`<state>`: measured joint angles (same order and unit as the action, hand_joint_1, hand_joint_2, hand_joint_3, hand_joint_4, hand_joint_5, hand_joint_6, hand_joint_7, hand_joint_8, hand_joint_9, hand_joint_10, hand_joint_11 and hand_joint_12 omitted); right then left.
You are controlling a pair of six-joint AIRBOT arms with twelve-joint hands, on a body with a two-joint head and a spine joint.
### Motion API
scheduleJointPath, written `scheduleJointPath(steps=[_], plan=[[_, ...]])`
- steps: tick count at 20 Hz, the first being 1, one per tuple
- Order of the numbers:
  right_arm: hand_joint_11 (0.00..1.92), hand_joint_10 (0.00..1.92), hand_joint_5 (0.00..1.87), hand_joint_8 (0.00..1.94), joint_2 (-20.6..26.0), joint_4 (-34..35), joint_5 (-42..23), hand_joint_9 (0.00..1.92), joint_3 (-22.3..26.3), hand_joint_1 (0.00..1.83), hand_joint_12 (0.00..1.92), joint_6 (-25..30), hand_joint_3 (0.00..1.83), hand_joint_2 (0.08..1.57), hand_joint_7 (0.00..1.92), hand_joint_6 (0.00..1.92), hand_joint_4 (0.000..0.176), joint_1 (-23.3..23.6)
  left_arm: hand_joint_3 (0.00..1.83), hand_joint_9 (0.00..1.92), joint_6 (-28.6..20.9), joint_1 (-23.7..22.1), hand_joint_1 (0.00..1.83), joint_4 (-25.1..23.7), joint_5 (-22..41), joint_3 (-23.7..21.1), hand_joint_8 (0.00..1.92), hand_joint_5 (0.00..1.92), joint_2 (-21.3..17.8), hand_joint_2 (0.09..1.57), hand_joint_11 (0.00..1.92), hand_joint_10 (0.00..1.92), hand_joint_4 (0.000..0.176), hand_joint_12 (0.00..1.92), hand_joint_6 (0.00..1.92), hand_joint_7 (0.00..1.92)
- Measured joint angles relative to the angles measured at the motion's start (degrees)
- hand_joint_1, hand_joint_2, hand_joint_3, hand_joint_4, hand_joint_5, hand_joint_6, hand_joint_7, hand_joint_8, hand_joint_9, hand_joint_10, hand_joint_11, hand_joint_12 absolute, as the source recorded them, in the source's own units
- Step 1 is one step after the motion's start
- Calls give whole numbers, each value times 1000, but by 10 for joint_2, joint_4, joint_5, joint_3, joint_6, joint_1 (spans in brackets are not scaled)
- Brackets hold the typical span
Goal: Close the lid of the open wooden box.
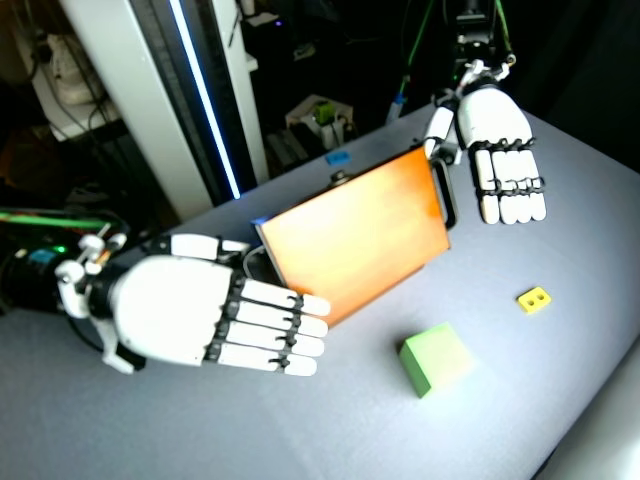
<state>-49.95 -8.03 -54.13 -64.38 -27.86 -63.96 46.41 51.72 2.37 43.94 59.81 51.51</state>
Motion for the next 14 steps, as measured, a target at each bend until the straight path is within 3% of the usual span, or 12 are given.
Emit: scheduleJointPath(steps=[5,8,12,13,14], plan=[[173,3,96,0,2,0,0,39,0,231,24,7,1,1353,57,0,13,-6,1,56,-3,9,0,0,3,0,11,113,0,1270,62,16,0,30,15,71],[171,4,56,1,9,0,-3,23,5,272,23,7,0,1346,18,0,49,-10,12,58,-4,22,0,-3,4,-10,10,120,-6,1297,38,13,0,21,14,76],[154,0,4,0,14,-3,0,0,14,305,18,7,0,1278,0,0,73,-17,8,114,-5,29,0,-3,2,-13,1,111,-10,1330,61,6,0,41,0,105],[169,0,0,0,17,-4,-1,2,15,285,25,7,0,1250,0,0,86,-17,1,121,-5,32,0,-2,5,-13,5,107,-11,1317,65,8,0,44,0,116],[132,0,0,0,21,-4,-2,0,17,311,9,7,0,1233,0,0,84,-17,1,108,-6,34,0,-2,6,-14,0,92,-12,1316,43,2,0,36,0,98]])
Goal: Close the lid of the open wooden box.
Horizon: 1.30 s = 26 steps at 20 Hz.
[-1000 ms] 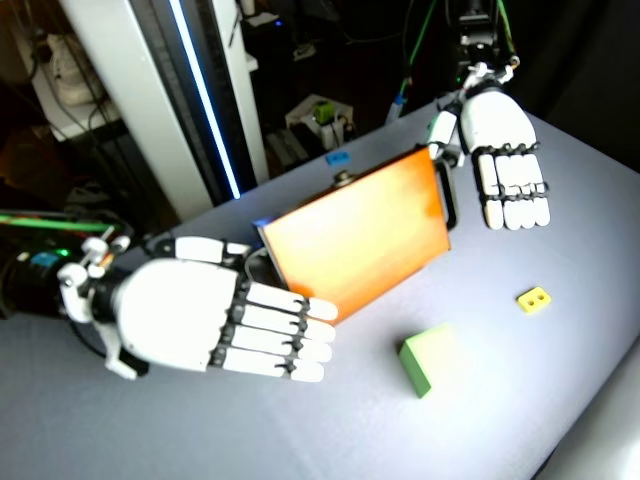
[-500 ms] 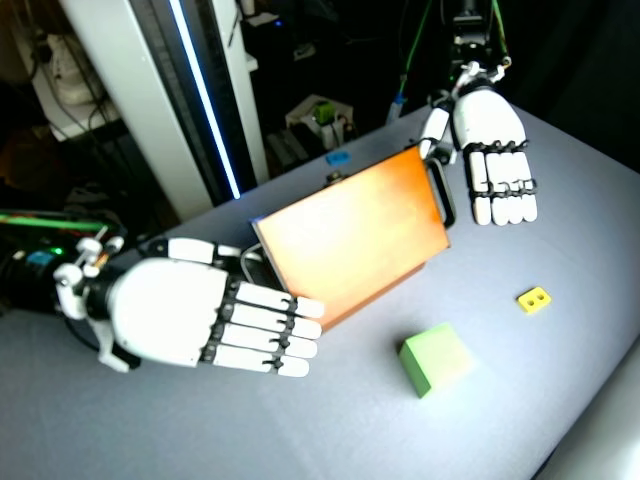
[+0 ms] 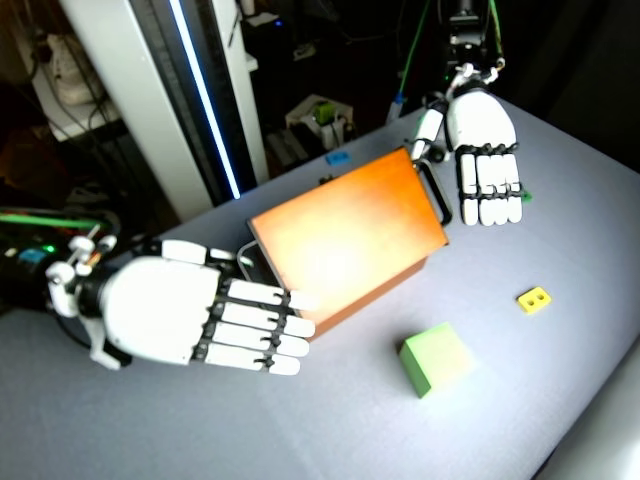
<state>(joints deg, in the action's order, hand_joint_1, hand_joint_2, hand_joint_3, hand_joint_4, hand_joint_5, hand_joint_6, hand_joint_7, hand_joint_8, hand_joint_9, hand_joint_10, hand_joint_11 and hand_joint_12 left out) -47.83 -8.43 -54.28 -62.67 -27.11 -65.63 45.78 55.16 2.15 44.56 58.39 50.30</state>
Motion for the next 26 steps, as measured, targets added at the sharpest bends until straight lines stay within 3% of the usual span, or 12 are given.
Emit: scheduleJointPath(steps=[1,3,5,9,10,14,19,22,26], plan=[[94,0,0,0,6,0,1,0,4,337,1,-1,0,1224,0,0,76,-1,4,94,-1,3,0,1,-2,-3,0,80,-2,1324,38,0,0,34,0,86],[124,0,0,0,14,2,-9,0,14,336,17,0,0,1195,0,0,98,-15,19,81,-2,9,0,-2,0,-6,2,89,-4,1360,40,0,0,36,5,89],[118,0,0,0,18,4,-21,0,21,365,14,0,0,1169,0,0,88,-35,11,41,-2,11,0,-4,-3,-6,0,33,-5,1353,22,0,0,31,0,30],[2,0,0,0,33,19,-35,0,29,433,0,1,0,1135,0,0,106,-54,12,27,-3,15,0,-3,-4,-7,3,33,-5,1361,10,0,0,27,3,33],[67,0,0,0,36,24,-41,0,31,423,29,2,0,1119,0,0,132,-59,10,34,-4,15,0,-2,-4,-7,6,44,-5,1361,20,3,0,31,7,40],[23,0,0,0,38,21,-50,0,39,382,9,2,0,1109,0,0,174,-65,13,45,-5,23,0,-4,-1,-17,3,12,-7,1377,19,7,0,32,0,34],[14,0,0,0,41,26,-59,0,42,433,6,2,0,1112,0,0,176,-65,8,44,-5,38,0,-7,-4,-26,0,63,-16,1424,34,2,0,53,1,47],[1,0,0,0,41,26,-59,0,42,495,0,2,0,1113,0,0,164,-65,5,35,-7,41,0,2,5,-29,2,54,-20,1421,31,0,0,56,0,36],[0,0,0,0,41,29,-63,0,43,490,0,2,0,1114,0,0,175,-65,0,15,-8,44,0,-2,14,-33,0,51,-20,1414,30,0,0,63,2,23]])
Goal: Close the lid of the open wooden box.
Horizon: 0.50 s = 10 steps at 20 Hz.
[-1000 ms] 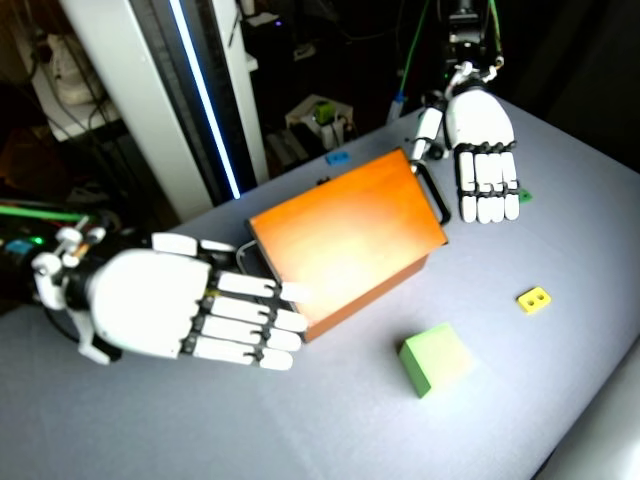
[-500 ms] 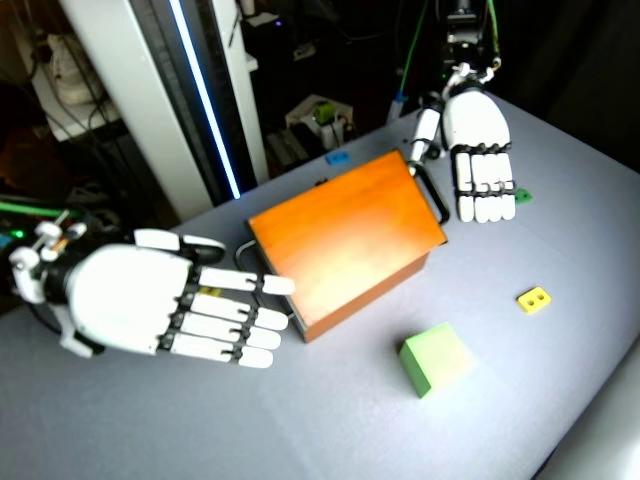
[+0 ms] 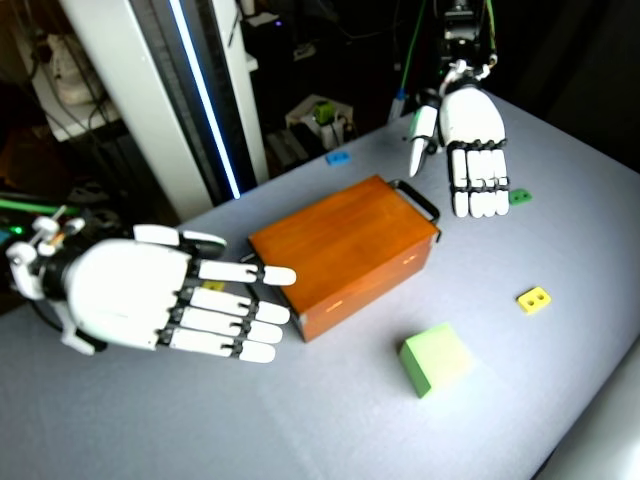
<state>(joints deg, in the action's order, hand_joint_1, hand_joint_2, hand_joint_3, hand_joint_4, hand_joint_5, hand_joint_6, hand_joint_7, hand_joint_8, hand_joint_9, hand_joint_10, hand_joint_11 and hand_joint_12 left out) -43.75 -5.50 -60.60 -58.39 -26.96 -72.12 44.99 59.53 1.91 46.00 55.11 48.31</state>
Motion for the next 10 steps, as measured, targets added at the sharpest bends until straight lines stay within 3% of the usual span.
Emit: scheduleJointPath(steps=[2,3,4,7,10], plan=[[34,0,0,0,0,0,-10,0,2,426,13,0,1,1115,0,0,176,0,2,15,0,0,0,3,2,-1,0,48,0,1418,18,0,0,61,1,8],[6,0,0,0,0,3,-25,0,2,401,2,0,5,1124,0,0,163,0,2,20,0,0,0,7,14,-1,3,31,0,1417,9,3,0,59,0,12],[0,0,0,0,0,12,-40,0,2,400,0,-2,7,1132,0,0,173,0,0,43,0,-2,0,11,27,-1,12,39,0,1408,20,11,0,66,4,36],[10,0,0,0,-4,54,-109,0,-4,383,3,-23,16,1169,0,0,176,0,7,83,0,-13,0,28,97,-1,0,111,0,1330,0,4,0,309,5,102],[90,6,0,0,-21,74,-165,24,-11,376,28,-32,21,1222,0,0,134,6,5,127,0,-24,0,39,172,-1,14,164,-1,1349,0,9,0,732,6,126]])
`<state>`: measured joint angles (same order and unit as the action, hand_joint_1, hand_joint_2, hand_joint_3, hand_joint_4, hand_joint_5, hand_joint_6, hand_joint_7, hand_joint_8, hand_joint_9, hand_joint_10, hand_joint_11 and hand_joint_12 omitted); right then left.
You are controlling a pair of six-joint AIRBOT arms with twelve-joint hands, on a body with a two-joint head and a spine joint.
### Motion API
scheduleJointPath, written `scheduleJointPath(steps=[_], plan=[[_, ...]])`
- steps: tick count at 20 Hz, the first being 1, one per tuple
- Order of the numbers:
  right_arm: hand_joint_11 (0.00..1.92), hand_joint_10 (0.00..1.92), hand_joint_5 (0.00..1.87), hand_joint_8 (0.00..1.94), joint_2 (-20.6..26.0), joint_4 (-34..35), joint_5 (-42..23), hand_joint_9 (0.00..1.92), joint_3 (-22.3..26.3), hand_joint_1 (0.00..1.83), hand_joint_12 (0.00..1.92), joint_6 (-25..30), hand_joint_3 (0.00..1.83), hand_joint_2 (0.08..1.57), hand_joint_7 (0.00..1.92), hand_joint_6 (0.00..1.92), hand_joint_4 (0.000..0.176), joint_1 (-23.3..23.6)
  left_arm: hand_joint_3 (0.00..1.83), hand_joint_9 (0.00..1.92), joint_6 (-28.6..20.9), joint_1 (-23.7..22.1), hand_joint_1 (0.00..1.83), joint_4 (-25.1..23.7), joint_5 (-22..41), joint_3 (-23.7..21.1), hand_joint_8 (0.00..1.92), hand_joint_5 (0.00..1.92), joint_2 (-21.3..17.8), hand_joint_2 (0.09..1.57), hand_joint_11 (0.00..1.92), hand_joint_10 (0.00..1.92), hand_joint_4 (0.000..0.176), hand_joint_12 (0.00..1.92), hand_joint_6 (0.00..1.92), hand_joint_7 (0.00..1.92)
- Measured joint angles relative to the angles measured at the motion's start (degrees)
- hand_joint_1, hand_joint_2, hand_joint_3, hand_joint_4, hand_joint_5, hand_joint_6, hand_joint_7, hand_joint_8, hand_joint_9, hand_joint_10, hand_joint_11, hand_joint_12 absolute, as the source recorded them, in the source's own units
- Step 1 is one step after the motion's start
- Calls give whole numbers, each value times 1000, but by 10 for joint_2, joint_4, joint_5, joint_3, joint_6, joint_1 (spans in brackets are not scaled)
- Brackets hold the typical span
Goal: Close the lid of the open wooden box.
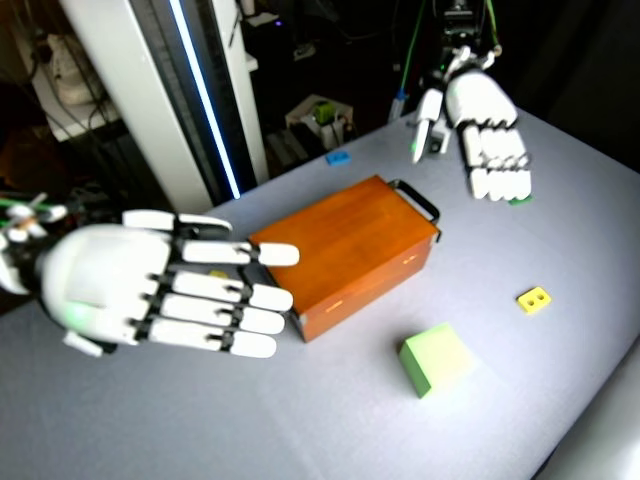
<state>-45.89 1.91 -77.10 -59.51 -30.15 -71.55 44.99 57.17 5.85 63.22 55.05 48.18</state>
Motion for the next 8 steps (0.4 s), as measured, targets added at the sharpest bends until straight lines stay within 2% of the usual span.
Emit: scheduleJointPath(steps=[1,2,3,4,5,6,7,8], plan=[[69,2,0,0,-3,2,-11,17,0,346,18,-5,19,1241,0,0,142,7,5,106,0,-4,0,3,18,0,5,149,0,1357,0,6,0,681,5,103],[49,0,0,0,-5,6,-29,3,0,396,9,-9,11,1241,0,0,169,14,10,39,0,-6,0,7,39,0,2,85,0,1399,0,6,0,523,5,46],[49,0,0,0,-7,16,-53,0,0,408,9,-13,7,1238,0,0,175,24,2,7,0,-6,0,11,67,0,0,53,0,1390,0,0,0,269,9,9],[242,17,101,10,-8,24,-73,160,-1,503,112,-15,0,1204,129,9,141,29,2,1,0,-6,103,14,87,0,0,25,0,1396,0,0,0,154,4,1],[137,4,166,3,-8,30,-93,168,-2,635,304,-17,0,1214,159,4,114,35,2,0,0,-6,97,19,108,0,0,4,0,1396,0,0,0,30,0,0],[55,1,168,3,-8,33,-105,188,-2,581,531,-18,0,1243,173,3,63,38,5,0,0,-6,19,23,123,0,0,0,0,1402,0,0,0,5,0,0],[75,3,193,2,-9,35,-115,240,-2,486,630,-19,0,1233,223,2,52,39,0,0,0,-6,46,26,135,0,10,0,0,1366,0,0,0,0,0,27],[123,17,215,17,-9,35,-121,297,-2,537,672,-20,0,1220,284,7,36,39,6,80,0,-6,145,28,143,0,20,72,0,1345,0,23,0,210,6,142]])
